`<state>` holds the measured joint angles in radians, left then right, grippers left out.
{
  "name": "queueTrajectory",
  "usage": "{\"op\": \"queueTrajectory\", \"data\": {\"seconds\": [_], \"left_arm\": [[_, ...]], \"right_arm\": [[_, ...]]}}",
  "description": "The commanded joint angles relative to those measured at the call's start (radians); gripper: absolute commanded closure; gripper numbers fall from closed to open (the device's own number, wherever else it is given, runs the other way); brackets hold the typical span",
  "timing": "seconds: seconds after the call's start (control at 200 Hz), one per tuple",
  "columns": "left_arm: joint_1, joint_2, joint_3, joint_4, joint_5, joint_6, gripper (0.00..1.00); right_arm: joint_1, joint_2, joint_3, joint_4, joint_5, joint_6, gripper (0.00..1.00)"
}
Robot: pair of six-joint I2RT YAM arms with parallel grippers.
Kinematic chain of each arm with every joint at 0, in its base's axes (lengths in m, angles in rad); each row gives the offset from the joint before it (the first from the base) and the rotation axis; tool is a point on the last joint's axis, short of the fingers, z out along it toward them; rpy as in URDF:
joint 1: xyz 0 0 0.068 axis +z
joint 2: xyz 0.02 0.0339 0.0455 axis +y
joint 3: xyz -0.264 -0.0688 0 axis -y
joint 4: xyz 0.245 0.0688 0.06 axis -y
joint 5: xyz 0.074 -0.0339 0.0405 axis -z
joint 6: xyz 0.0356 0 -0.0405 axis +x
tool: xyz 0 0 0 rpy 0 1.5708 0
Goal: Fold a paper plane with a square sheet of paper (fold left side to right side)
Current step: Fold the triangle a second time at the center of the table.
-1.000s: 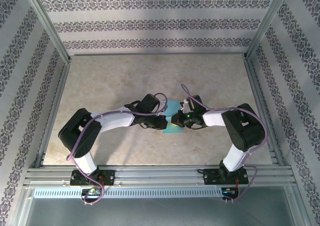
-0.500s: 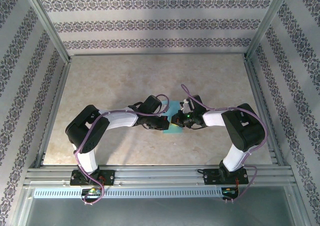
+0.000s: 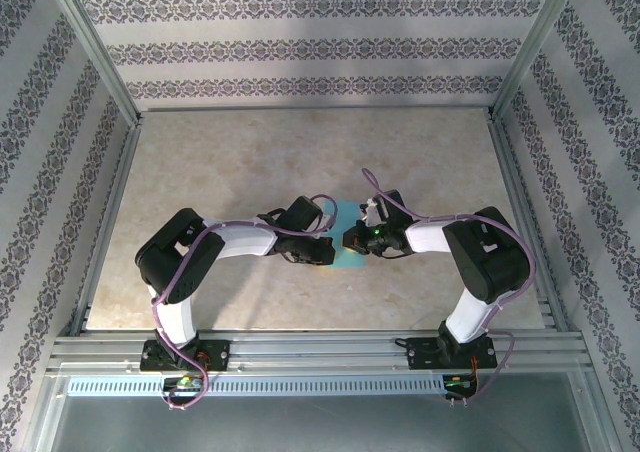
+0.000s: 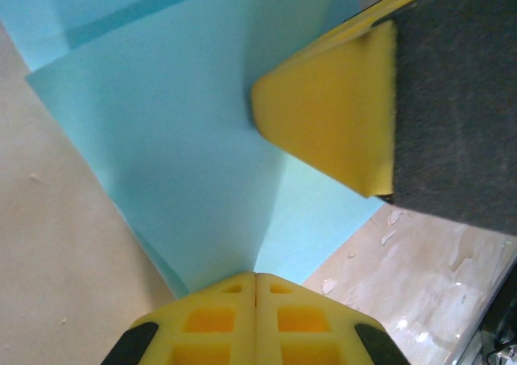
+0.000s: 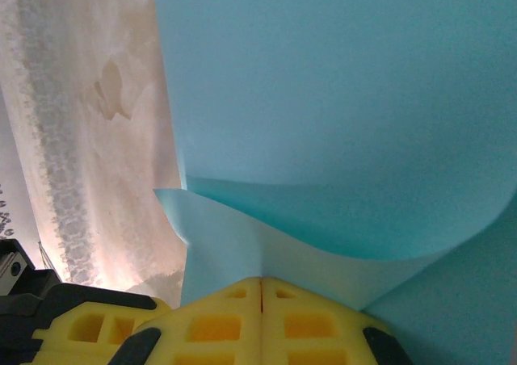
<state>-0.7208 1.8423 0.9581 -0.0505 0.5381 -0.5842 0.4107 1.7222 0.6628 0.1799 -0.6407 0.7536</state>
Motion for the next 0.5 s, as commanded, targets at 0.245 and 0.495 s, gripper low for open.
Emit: {"op": "queueTrajectory", "data": {"seconds": [0.245, 0.495], "left_arm": [[-0.012, 0.016, -0.023, 0.016, -0.033, 0.017, 1.0], [-0.012, -0.011, -0.029, 0.017, -0.045, 0.016, 1.0]], "right_arm": [[0.011, 0.013, -0.026, -0.056, 0.016, -0.023, 1.0], [0.012, 0.02, -0.023, -0.057, 0.016, -0.025, 1.0]]}}
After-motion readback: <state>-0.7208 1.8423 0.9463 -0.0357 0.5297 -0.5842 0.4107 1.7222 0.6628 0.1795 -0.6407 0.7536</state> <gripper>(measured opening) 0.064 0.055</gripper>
